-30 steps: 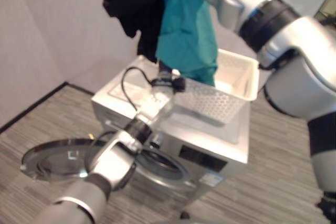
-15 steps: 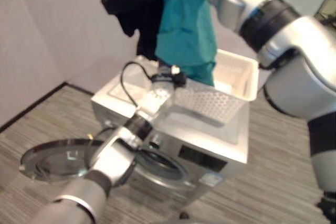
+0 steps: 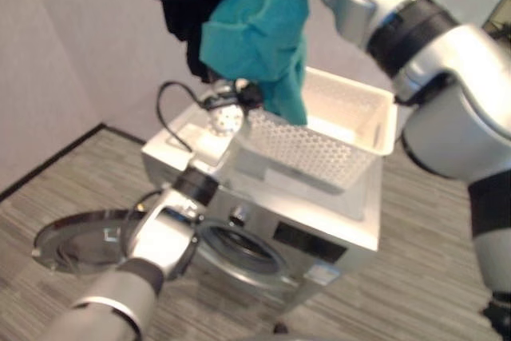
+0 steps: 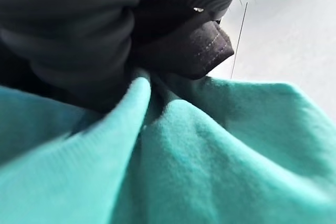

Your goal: Grab the laundry basket,head to the washer,open it,put in the laundry and shut it.

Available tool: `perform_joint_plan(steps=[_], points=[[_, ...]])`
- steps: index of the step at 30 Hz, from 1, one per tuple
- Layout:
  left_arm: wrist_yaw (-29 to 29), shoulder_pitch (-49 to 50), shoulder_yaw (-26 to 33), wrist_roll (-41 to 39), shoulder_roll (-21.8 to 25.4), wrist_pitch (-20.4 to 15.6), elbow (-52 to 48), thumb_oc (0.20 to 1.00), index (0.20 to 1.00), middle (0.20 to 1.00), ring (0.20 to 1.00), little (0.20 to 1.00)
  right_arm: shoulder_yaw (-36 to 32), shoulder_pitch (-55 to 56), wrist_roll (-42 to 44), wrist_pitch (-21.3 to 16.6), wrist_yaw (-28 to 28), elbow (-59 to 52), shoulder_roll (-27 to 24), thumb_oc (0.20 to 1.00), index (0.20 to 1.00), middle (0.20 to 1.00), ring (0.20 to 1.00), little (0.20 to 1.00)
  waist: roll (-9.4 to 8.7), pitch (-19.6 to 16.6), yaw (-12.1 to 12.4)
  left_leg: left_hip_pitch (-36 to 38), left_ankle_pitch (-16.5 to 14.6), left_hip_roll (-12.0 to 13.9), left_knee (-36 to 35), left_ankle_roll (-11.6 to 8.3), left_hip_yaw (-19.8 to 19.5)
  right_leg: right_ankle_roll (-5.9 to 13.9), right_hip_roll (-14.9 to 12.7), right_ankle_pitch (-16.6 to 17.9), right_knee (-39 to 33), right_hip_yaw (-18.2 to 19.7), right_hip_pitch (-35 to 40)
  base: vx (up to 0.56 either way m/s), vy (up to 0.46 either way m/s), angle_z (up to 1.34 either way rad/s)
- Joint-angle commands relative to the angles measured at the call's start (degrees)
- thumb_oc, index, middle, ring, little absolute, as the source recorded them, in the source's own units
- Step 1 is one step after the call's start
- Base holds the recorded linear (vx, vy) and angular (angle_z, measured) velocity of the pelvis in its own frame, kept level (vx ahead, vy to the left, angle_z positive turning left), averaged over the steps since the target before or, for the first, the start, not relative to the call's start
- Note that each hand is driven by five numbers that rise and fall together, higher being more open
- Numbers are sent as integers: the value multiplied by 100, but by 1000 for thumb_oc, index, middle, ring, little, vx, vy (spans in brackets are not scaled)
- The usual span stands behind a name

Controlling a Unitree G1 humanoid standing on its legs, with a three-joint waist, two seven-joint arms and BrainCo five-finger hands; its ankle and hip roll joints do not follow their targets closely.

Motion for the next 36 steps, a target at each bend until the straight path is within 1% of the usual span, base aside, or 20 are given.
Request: perform_joint_plan(steps=[1,6,11,16,25,29,30,31,32,33,36], points=[[4,-1211,-131,209,-14,-364,-27,1000,1000,1000,1000,1000,412,-1513,-102,227,-100,1219,-235,200,200,200,200,200,-146,-159,185,247,-559,229,273,-13,108,587,-514,-523,460,5,323,0,0,0],[18,-1386,-167,227,-107,-320,95,1000,1000,1000,1000,1000,384,-1495,-53,200,-74,1080,-315,200,200,200,200,200,-116,-145,141,262,-559,233,265,-7,154,586,-507,-521,468,48,294,1,-1,-1],[85,-1517,-184,406,-48,-231,210,1000,1000,1000,1000,1000,368,-1429,-31,177,-52,1023,-379,200,200,200,200,200,-81,-140,112,301,-571,232,258,-3,188,588,-508,-519,461,72,295,4,-3,-3],[72,-1728,-299,683,130,-68,433,1000,1000,1000,1000,1000,306,-1351,19,103,-15,853,-449,200,200,200,200,200,-36,-152,96,311,-567,225,241,0,197,587,-507,-530,464,87,297,0,0,0],[-43,-2214,-551,616,155,34,1059,1000,1000,1000,1000,1000,235,-1317,113,49,20,627,-427,200,200,200,200,200,40,-160,51,305,-550,221,217,-1,219,593,-510,-529,484,92,268,0,0,0],[-141,-2186,-548,555,306,32,1143,1000,1000,1000,1000,1000,233,-1289,96,28,63,500,-476,200,200,200,200,200,61,-158,48,316,-550,217,210,4,228,592,-503,-525,486,106,256,0,0,0],[-164,-2173,-556,549,341,32,1156,837,837,837,837,837,237,-1307,97,30,63,486,-496,200,200,200,200,200,59,-160,53,314,-550,219,211,5,227,590,-505,-527,483,103,258,0,0,0],[-205,-2131,-530,465,384,8,1187,548,548,548,548,548,248,-1326,109,27,76,488,-540,200,200,200,200,200,59,-167,60,316,-549,222,207,5,218,585,-503,-532,477,99,264,0,0,0],[-210,-2131,-530,460,386,5,1189,520,520,520,520,520,248,-1326,110,27,76,488,-540,200,200,200,200,200,59,-168,58,316,-548,222,206,5,217,585,-503,-532,477,98,265,0,0,0],[-236,-2106,-508,389,425,-30,1143,200,200,200,200,200,256,-1313,121,28,95,454,-596,200,200,200,200,200,62,-165,65,314,-542,226,203,3,210,582,-497,-538,475,92,268,0,0,0],[-245,-2076,-489,385,452,-39,1130,200,200,200,200,200,268,-1288,116,26,104,453,-622,200,200,200,200,200,55,-166,70,321,-538,227,193,1,215,579,-494,-539,465,77,277,0,0,0]])
